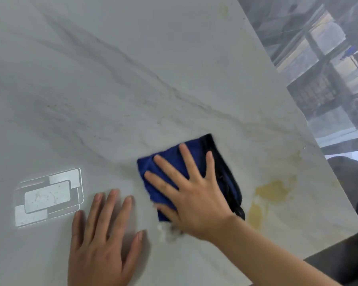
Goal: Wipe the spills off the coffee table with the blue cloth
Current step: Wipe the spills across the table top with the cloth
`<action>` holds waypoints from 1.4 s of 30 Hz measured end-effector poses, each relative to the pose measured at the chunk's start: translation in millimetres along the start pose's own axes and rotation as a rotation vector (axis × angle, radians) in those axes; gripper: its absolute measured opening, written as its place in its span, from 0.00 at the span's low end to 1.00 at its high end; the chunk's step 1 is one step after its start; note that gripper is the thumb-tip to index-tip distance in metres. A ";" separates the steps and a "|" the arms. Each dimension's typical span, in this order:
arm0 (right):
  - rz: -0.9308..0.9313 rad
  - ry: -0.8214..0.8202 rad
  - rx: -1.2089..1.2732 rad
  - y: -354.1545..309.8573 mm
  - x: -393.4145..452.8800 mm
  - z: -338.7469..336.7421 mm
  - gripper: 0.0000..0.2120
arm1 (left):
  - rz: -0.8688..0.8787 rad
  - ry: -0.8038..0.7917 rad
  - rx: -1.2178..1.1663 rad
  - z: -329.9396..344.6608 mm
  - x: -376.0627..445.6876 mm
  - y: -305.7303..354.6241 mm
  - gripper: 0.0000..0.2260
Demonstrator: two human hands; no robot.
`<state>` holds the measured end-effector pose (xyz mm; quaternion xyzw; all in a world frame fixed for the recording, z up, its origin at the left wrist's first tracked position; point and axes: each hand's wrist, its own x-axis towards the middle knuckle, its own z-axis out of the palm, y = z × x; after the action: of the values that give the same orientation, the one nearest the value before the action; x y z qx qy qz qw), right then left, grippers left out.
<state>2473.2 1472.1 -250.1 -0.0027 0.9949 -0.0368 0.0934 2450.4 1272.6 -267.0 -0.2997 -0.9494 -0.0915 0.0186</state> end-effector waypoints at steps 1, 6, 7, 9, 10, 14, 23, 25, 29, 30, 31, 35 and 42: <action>0.060 0.002 -0.001 7.9 4.6 -2.5 0.26 | 0.003 0.003 -0.004 -0.1 0.8 -0.2 0.27; 0.205 -0.018 -0.015 42.1 -16.1 -0.3 0.26 | 0.005 0.002 -0.003 2.0 -0.8 -3.1 0.26; 0.205 -0.010 -0.019 41.0 -27.8 2.0 0.26 | 0.004 0.007 -0.006 2.8 -1.1 -3.0 0.26; 0.174 0.010 -0.002 26.9 -49.8 5.9 0.26 | 0.008 0.012 -0.016 2.8 -1.0 -3.5 0.26; 0.140 0.020 0.010 16.7 -58.1 7.7 0.26 | 0.013 0.018 -0.017 2.7 -0.7 -3.2 0.26; -0.057 -0.010 -0.004 -13.2 -59.4 11.3 0.25 | 0.025 0.023 -0.006 2.7 -0.1 -1.9 0.26; 0.235 0.010 0.056 67.6 15.5 -4.4 0.26 | 0.007 0.015 -0.029 2.8 0.0 -2.1 0.27; 0.347 -0.005 0.061 102.7 8.2 -4.0 0.25 | -0.001 0.011 -0.030 2.3 0.2 -1.6 0.27; 0.409 -0.026 0.054 107.6 -36.6 -0.8 0.25 | 0.009 0.004 -0.031 1.6 1.3 -1.3 0.26; 0.370 -0.035 0.049 97.1 -45.0 -1.0 0.26 | 0.008 0.001 -0.030 0.7 2.0 -1.0 0.26; 0.311 -0.045 0.034 88.5 -51.0 -0.1 0.26 | 0.002 -0.004 -0.030 0.0 2.3 -0.7 0.25; 0.125 -0.097 -0.026 99.1 -32.5 -4.9 0.25 | -0.034 -0.036 -0.050 -0.7 3.3 2.2 0.26; 0.313 0.006 0.079 177.5 45.4 -14.6 0.34 | -0.030 -0.050 -0.040 -1.6 3.0 1.8 0.26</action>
<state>2426.1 1649.6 -257.3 0.1563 0.9812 -0.0611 0.0949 2448.9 1275.4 -264.9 -0.2882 -0.9519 -0.1030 -0.0123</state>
